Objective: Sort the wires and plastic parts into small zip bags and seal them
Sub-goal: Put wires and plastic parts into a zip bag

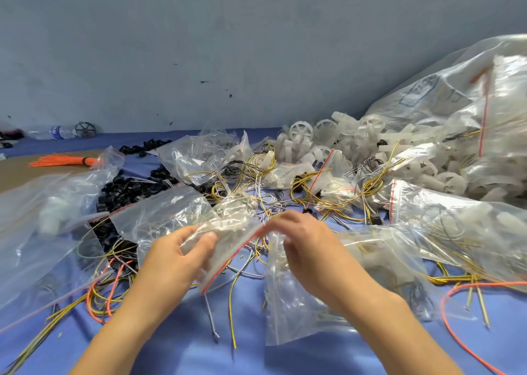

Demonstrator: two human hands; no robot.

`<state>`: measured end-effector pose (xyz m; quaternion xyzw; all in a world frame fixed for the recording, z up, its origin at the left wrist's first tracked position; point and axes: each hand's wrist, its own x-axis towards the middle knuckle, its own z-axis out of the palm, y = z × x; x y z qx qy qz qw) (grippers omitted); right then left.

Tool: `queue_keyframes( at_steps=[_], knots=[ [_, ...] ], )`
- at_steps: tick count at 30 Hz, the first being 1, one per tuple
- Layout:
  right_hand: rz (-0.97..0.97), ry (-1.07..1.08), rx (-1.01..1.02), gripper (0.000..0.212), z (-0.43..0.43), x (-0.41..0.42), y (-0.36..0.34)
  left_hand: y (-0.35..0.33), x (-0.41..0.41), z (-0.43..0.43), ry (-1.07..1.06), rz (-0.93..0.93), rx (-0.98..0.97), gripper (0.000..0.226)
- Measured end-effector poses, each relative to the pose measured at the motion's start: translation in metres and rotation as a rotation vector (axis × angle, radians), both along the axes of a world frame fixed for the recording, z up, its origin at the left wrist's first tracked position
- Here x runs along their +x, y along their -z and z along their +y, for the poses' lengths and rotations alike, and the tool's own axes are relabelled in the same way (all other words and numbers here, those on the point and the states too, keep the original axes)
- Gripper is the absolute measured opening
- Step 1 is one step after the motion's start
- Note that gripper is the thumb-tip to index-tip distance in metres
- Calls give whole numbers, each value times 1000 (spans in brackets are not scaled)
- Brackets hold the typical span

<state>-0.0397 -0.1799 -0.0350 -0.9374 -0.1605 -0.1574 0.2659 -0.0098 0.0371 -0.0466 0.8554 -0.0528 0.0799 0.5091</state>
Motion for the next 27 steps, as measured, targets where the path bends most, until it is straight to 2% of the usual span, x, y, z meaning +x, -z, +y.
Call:
queue_keyframes(
  at_steps=[1, 3, 6, 8, 10, 12, 14, 15, 16, 18, 20, 22, 25, 27],
  knots=[
    [-8, -44, -147, 56, 0, -1, 5, 0, 0, 3, -20, 61, -34, 23],
    [-18, -88, -293, 52, -1, -3, 9, -1, -4, 6, -15, 161, -121, 20],
    [-67, -52, -290, 29, -3, -6, 9, -5, -12, 3, 26, 174, -103, 16],
    [-86, -1, -224, 20, -3, -7, 6, -6, -19, -3, 21, 70, 72, 12],
    [-106, 44, -112, 19, -2, -7, 2, -9, -26, -11, -16, -152, 333, 6],
    [-142, 82, -1, 20, -2, -8, -2, -10, -32, -19, -25, -363, 588, 17],
    [-164, 101, 52, 21, -4, -9, -5, -13, -36, -23, -52, -472, 720, 23],
    [-163, 105, 65, 21, -4, -9, -6, -16, -37, -26, -60, -498, 712, 24],
    [-158, 112, 71, 21, -4, -9, -7, -17, -38, -27, -41, -512, 661, 24],
    [-153, 126, 75, 21, -2, -9, -7, -16, -39, -34, 88, -446, 431, 19],
    [-151, 133, 82, 21, -1, -10, -8, -12, -35, -41, 259, -199, 117, 10],
    [-145, 132, 86, 20, -1, -11, -8, -10, -33, -47, 429, 89, -140, 11],
    [-146, 115, 80, 14, 2, -14, -9, -2, -29, -55, 545, 319, -363, 21],
    [-152, 94, 82, 30, 6, -16, -11, 2, -27, -62, 631, 383, -437, 23]
  ],
)
